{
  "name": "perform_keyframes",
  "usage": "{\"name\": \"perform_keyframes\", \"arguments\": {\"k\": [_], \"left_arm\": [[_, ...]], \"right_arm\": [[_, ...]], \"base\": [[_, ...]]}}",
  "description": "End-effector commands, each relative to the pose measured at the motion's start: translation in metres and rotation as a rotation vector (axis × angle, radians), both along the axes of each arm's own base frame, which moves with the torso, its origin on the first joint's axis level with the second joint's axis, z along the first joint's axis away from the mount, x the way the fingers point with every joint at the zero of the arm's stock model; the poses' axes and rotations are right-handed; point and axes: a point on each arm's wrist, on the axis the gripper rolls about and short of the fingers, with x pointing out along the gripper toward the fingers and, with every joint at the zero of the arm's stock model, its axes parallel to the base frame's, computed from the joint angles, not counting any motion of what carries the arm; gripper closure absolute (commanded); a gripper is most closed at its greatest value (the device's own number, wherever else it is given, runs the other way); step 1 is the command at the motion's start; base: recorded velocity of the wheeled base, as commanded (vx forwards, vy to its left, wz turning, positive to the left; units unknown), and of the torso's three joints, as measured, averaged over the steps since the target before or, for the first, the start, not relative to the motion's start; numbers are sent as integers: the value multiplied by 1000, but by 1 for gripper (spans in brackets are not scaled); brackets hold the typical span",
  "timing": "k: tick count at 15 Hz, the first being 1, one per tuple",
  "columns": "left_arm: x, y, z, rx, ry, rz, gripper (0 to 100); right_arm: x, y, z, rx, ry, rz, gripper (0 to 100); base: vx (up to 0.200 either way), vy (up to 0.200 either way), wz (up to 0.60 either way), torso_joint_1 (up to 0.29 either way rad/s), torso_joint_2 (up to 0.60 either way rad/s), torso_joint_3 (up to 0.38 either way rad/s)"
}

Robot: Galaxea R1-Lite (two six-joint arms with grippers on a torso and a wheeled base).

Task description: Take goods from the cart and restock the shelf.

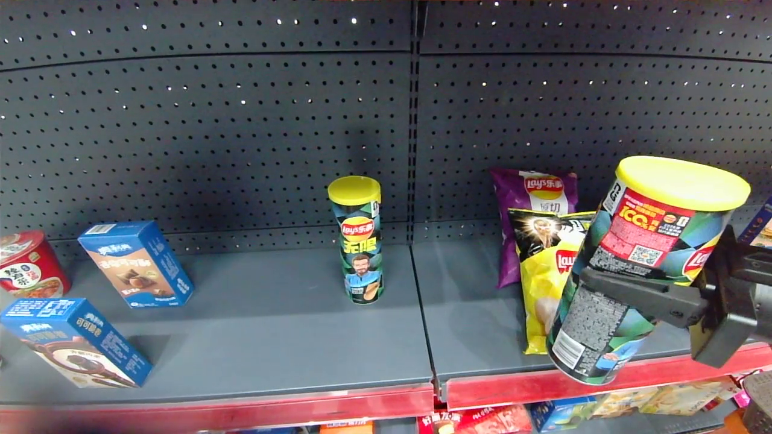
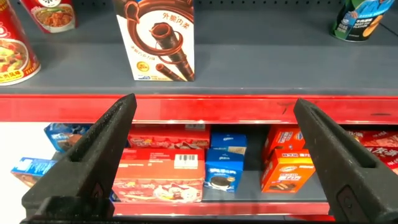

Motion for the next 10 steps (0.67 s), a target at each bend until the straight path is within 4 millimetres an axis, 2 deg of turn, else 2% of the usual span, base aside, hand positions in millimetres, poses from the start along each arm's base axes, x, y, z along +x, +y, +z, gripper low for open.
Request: {"name": "perform_keyframes", "arguments": {"k": [1, 7, 10], "left_arm": [[0, 0, 0, 0, 0, 0, 0], [0, 0, 0, 0, 0, 0, 0], [0, 0, 0, 0, 0, 0, 0]], "right_arm": [[2, 4, 8, 25, 2, 16, 100], [-2, 15, 7, 61, 68, 80, 100], [6, 20, 8, 72, 86, 2, 100]], "base": [[0, 0, 0, 0, 0, 0], [0, 0, 0, 0, 0, 0], [0, 0, 0, 0, 0, 0]]}}
